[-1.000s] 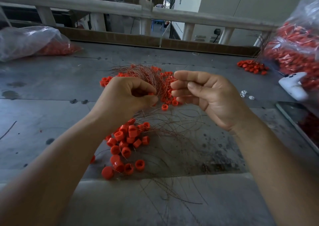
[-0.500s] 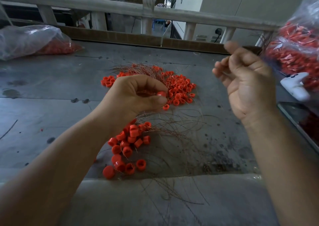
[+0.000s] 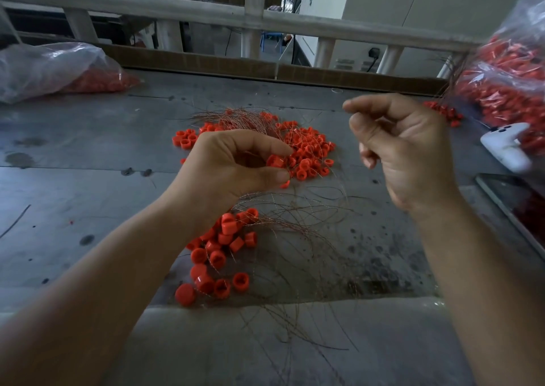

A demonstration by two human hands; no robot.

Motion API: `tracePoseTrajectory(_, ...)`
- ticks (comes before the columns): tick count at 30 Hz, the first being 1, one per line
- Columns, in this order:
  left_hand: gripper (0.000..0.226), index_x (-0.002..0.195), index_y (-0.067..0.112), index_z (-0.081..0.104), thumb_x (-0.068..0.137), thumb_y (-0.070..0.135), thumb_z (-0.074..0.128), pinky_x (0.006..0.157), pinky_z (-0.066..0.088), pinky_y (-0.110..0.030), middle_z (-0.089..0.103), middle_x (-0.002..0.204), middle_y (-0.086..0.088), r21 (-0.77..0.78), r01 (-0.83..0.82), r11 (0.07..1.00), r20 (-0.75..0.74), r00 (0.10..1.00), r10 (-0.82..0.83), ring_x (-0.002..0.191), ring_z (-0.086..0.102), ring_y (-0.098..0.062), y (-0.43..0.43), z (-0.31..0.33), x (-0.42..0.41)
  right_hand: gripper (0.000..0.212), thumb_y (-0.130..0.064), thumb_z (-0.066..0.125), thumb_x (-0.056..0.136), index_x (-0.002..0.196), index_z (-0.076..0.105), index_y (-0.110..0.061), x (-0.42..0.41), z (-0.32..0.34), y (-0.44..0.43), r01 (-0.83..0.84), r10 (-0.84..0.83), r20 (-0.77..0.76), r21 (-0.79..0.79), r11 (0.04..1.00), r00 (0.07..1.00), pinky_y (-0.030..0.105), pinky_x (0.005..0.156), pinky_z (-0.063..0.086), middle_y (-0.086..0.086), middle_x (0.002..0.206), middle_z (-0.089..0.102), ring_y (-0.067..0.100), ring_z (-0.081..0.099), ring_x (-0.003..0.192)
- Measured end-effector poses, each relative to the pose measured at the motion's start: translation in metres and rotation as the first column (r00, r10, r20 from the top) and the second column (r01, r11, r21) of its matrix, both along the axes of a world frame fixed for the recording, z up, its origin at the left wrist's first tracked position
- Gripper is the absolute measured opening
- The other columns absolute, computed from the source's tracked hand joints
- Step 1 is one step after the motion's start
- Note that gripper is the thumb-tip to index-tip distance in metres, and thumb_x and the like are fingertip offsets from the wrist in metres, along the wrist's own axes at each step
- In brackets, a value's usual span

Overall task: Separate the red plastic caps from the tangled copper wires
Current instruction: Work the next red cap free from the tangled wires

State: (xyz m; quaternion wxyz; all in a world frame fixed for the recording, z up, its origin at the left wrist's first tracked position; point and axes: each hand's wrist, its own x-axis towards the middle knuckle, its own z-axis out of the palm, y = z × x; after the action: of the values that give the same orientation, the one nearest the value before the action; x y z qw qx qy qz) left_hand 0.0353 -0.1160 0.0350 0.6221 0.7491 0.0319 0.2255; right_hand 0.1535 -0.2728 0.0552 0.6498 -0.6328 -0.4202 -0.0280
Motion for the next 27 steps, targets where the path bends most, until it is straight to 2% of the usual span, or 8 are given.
tracePoseTrajectory(3,0.025,0.072,0.032,0.07,0.049,0.023,0.073,0.059,0.047,-0.008,0.063,0.063,0.014,0.065,-0.051,0.997,0.014,0.999,0.051,0.058,0.056,0.0,-0.002,0.0,-0.001,0.012,-0.009,0.062,0.081,0.08,0.063,-0.022,-0.007,-0.003,0.004,-0.051,0.053,0.035,-0.073,0.996,0.998,0.012,0.041,0.034,-0.015,0.057,0.059,0.001,0.043,0.043)
tracePoseTrajectory(8,0.031,0.076,0.032,0.066,0.047,0.026,0.073,0.059,0.047,-0.007,0.062,0.064,0.02,0.153,-0.098,0.983,0.01,0.995,0.098,0.059,0.056,0.004,-0.003,0.0,0.0,0.008,-0.019,0.064,0.075,0.082,0.064,-0.023,-0.018,-0.008,0.011,-0.095,0.112,0.095,-0.169,0.981,0.989,0.005,0.052,0.038,-0.02,0.06,0.059,-0.005,0.054,0.053)
tracePoseTrajectory(12,0.027,0.07,0.024,0.06,0.047,0.026,0.074,0.062,0.052,-0.014,0.064,0.065,0.014,0.148,-0.094,0.985,0.036,0.995,0.089,0.062,0.059,-0.003,-0.003,0.0,0.0,0.013,-0.007,0.067,0.077,0.081,0.065,-0.019,-0.021,-0.009,0.012,-0.11,0.132,0.104,-0.192,0.975,0.986,0.004,0.05,0.039,-0.02,0.058,0.059,-0.006,0.055,0.052)
tracePoseTrajectory(19,0.023,0.073,0.019,0.064,0.052,0.021,0.073,0.064,0.052,-0.014,0.069,0.074,0.005,0.169,-0.048,0.984,0.052,0.998,0.04,0.067,0.065,-0.006,-0.003,-0.001,0.0,0.016,-0.006,0.067,0.077,0.075,0.062,-0.02,-0.021,-0.009,0.013,-0.091,0.12,0.139,-0.202,0.975,0.983,0.004,0.051,0.039,-0.014,0.067,0.059,-0.006,0.055,0.053)
tracePoseTrajectory(27,0.025,0.075,0.028,0.065,0.052,0.028,0.072,0.065,0.052,-0.014,0.07,0.076,0.01,0.195,-0.055,0.979,0.052,0.998,0.045,0.068,0.065,-0.006,-0.003,-0.001,0.0,0.016,-0.009,0.069,0.077,0.075,0.063,-0.024,-0.02,-0.011,0.013,-0.069,0.113,0.167,-0.248,0.966,0.98,0.006,0.055,0.04,-0.015,0.069,0.06,-0.005,0.056,0.059)
